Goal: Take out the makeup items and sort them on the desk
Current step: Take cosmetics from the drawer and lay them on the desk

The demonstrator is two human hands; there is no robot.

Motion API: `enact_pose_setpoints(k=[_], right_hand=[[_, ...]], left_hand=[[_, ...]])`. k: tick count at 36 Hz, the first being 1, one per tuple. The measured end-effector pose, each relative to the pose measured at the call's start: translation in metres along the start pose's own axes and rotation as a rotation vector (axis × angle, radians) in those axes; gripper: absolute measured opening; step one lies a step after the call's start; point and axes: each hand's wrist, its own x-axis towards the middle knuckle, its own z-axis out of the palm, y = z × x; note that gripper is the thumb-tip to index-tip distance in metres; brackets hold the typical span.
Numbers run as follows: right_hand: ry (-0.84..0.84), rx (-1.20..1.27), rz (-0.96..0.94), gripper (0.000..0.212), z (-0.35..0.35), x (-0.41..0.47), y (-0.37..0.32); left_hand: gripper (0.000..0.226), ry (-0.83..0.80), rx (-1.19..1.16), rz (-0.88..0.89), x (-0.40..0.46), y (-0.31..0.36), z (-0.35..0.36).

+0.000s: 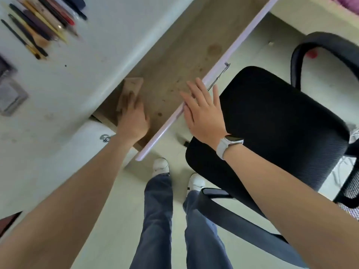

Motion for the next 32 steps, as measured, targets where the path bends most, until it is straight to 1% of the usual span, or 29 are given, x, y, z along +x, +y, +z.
enact_pose_setpoints(k=[3,6,9,11,13,15,17,19,22,26,29,32], right_hand=[[0.048,0.048,0.008,0.037,0.007,-0.001,0.001],[0.102,0.104,0.006,0.035,0.012,-0.001,0.001],[0.127,0.112,-0.014,0.034,0.014,-0.002,0.004],[0.110,0.111,-0.025,0.035,0.013,-0.002,0.006],[0.088,0.105,-0.038,0.037,0.012,-0.002,0.007],[0.068,0.093,-0.045,0.039,0.011,-0.002,0.008],[0.048,0.092,-0.049,0.039,0.009,-0.001,0.009],[0.032,0.105,-0.047,0.040,0.007,-0.001,0.009],[0.002,0.096,-0.036,0.040,0.005,-0.002,0.007],[-0.035,0.081,-0.030,0.038,0.001,-0.001,0.006],[-0.073,0.036,-0.025,0.037,-0.004,0.000,0.004],[-0.139,-0.026,-0.009,0.038,-0.011,0.003,-0.001]], left_hand=[[0.051,-0.026,0.075,-0.056,0.007,-0.002,0.012],[0.042,0.083,0.107,0.012,0.007,-0.003,0.017],[0.040,0.192,0.015,0.054,0.006,-0.004,0.014],[0.040,0.221,-0.044,0.048,0.005,-0.004,0.011],[0.041,0.184,-0.006,0.028,0.006,-0.003,0.009],[0.043,0.112,0.100,0.015,0.009,-0.001,0.007],[0.041,0.095,0.189,0.004,0.013,0.001,0.005],[0.036,0.088,0.218,-0.025,0.017,0.004,0.002],[0.036,0.032,0.178,-0.035,0.018,0.008,0.000],[0.047,-0.006,0.084,-0.064,0.013,0.007,-0.005],[0.051,0.054,0.005,-0.076,0.003,0.009,-0.014],[0.041,0.136,-0.165,-0.072,-0.015,0.011,-0.029]])
